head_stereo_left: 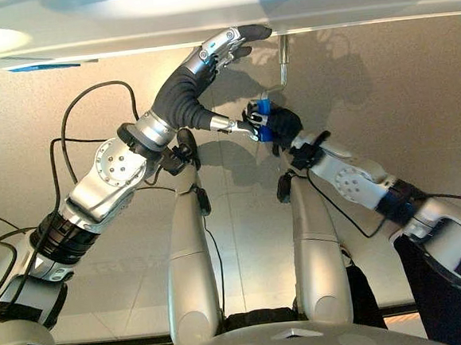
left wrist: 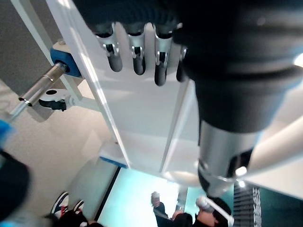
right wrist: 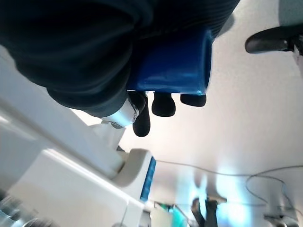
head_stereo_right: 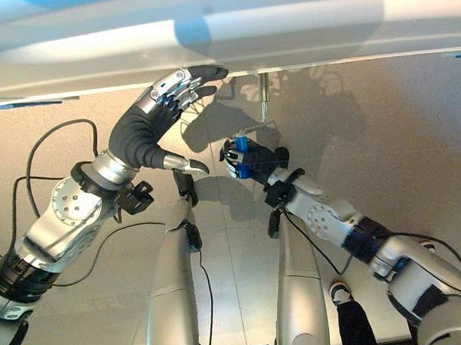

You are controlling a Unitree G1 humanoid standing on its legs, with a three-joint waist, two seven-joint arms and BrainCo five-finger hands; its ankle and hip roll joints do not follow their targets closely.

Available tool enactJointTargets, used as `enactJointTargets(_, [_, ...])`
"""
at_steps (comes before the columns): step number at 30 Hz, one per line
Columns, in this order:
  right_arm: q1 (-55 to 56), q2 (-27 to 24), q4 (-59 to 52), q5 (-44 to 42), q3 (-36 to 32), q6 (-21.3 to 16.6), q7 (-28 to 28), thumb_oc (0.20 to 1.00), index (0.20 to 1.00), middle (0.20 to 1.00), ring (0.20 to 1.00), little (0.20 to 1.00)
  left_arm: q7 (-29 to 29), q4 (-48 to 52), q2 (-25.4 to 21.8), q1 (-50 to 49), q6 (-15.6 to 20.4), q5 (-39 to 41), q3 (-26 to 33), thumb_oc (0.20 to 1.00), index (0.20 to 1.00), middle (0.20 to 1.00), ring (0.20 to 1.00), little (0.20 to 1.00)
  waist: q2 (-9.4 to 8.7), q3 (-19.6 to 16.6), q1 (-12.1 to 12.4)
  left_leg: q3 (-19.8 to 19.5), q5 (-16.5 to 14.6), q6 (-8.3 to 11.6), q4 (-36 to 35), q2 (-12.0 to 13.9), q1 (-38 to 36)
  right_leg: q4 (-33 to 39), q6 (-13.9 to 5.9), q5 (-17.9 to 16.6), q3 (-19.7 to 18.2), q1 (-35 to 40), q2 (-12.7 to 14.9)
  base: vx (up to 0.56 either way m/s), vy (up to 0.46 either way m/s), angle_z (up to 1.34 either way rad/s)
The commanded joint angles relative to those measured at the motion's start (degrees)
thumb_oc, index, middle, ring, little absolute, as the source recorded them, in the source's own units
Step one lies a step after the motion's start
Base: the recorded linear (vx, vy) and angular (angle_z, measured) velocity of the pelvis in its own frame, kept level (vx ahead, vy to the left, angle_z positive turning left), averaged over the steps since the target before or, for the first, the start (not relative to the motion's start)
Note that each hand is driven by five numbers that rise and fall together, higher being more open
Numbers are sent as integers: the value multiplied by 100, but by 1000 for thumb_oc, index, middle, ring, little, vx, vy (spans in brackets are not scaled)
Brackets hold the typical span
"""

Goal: Raise the hospital bed

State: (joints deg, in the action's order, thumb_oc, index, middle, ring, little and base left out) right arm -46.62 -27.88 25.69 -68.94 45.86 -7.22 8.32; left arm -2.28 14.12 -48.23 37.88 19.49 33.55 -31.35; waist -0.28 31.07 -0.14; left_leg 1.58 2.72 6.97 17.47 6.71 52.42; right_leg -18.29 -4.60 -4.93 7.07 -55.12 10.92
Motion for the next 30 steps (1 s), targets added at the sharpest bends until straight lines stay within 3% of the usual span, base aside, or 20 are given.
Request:
enactJointTargets(1, [-660,679,390,790,-105,-128,-161,200,200,200,200,200,14,640,158,-77,326,365,-109,1000,1000,1000,1000,1000,344,-127,380,-86,-28,-56,-49,-38,-27,-99,-437,244,142,287,63,3,22,4])
enactJointTargets(5, [-981,1205,2124,1088,-563,-81,-539,200,200,200,200,200,-46,639,247,52,303,459,-295,1000,1000,1000,1000,1000,448,-127,501,-112,-62,-81,22,-78,92,-92,-430,242,150,223,80,5,24,7])
enactJointTargets(9, [-1348,1266,4006,1682,-1328,38,-935,200,200,200,200,200,-86,690,307,102,245,563,-383,1000,1000,1000,1000,1000,582,-127,573,-123,-87,-108,81,-123,232,-145,-419,266,138,88,90,-6,39,5])
enactJointTargets(10, [-1433,1248,4012,1687,-1337,32,-927,200,200,200,200,200,-86,693,290,167,247,560,-354,1000,1000,1000,1000,1000,580,-127,567,-89,94,-149,51,-127,410,-79,-366,97,185,-64,98,-54,37,8])
enactJointTargets(12, [-1423,1078,4507,1851,-1608,76,-1012,200,200,200,200,200,-126,694,336,155,251,601,-429,1000,1000,1000,1000,1000,629,-127,584,-127,-113,-121,128,-145,295,-186,-419,284,121,24,90,7,22,11])
enactJointTargets(13, [-1497,954,4697,1969,-1728,88,-1107,200,200,200,200,200,-132,704,339,229,242,603,-416,1000,1000,1000,1000,1000,655,-127,570,-79,55,-169,110,-157,484,-138,-365,127,153,-144,106,65,33,8])
enactJointTargets(14, [-1407,697,5060,2180,-1907,168,-1148,200,200,200,200,200,-159,694,339,240,248,619,-469,1000,1000,1000,1000,1000,698,-127,572,-108,-144,-141,178,-167,370,-229,-422,298,79,-63,102,-48,28,5])
enactJointTargets(15, [-1496,669,5063,2187,-1920,163,-1140,200,200,200,200,200,-159,694,328,319,250,616,-444,1000,1000,1000,1000,1000,700,-127,572,-70,40,-183,147,-170,559,-162,-369,125,130,-226,112,60,25,5])
enactJointTargets(16, [-1401,613,5128,2289,-1943,192,-1123,200,200,200,200,200,-175,686,314,266,244,618,-489,1000,1000,1000,1000,1000,711,-127,578,-105,-150,-145,187,-169,393,-234,-422,302,76,-90,102,0,0,0])
enactJointTargets(19, [-1280,175,5420,2495,-2103,252,-1138,200,200,200,200,200,-255,649,225,319,247,643,-515,1000,1000,1000,1000,1000,750,-127,539,-107,-158,-148,186,-181,423,-232,-430,305,55,-145,110,4,6,1])
enactJointTargets(20, [-1326,51,5440,2561,-2140,260,-1128,200,200,200,200,200,-283,647,179,400,258,645,-484,1000,1000,1000,1000,1000,762,-127,531,-59,27,-192,156,-187,612,-184,-376,142,96,-323,118,-46,18,-2])
enactJointTargets(22, [-1248,-142,5511,2604,-2228,271,-1161,200,200,200,200,200,-309,634,155,406,266,647,-483,1000,1000,1000,1000,1000,773,-127,520,-43,14,-196,174,-192,621,-202,-378,154,78,-337,116,-25,6,-2])
enactJointTargets(24, [-904,-746,5567,2653,-2558,247,-1204,200,200,200,200,200,-410,616,55,354,283,662,-452,1000,1000,1000,1000,1000,820,-127,460,6,-5,-203,196,-185,621,-246,-397,158,14,-415,105,32,13,0])
enactJointTargets(25, [-827,-734,5580,2653,-2552,252,-1200,200,200,200,200,200,-412,611,76,298,281,669,-492,1000,1000,1000,1000,1000,823,-127,474,-40,-185,-162,235,-185,445,-319,-449,326,-41,-265,94,0,0,0])
enactJointTargets(26, [-793,-923,5586,2598,-2671,223,-1182,200,200,200,200,200,-455,624,35,327,288,659,-434,1000,1000,1000,1000,1000,827,-127,444,21,-8,-199,209,-184,623,-261,-399,167,-5,-430,94,8,12,-5])
enactJointTargets(29, [-430,-1271,5579,2479,-2894,188,-1170,200,200,200,200,200,-501,614,-76,215,292,644,-393,1000,1000,1000,1000,1000,791,-127,358,65,-35,-194,223,-158,573,-282,-407,201,-43,-421,71,10,5,-7])
enactJointTargets(30, [-179,-1462,5647,2418,-3066,181,-1178,200,200,200,200,200,-516,617,-141,127,289,637,-389,1000,1000,1000,1000,1000,757,-127,300,24,-201,-147,259,-144,396,-358,-458,362,-108,-285,47,0,0,0])
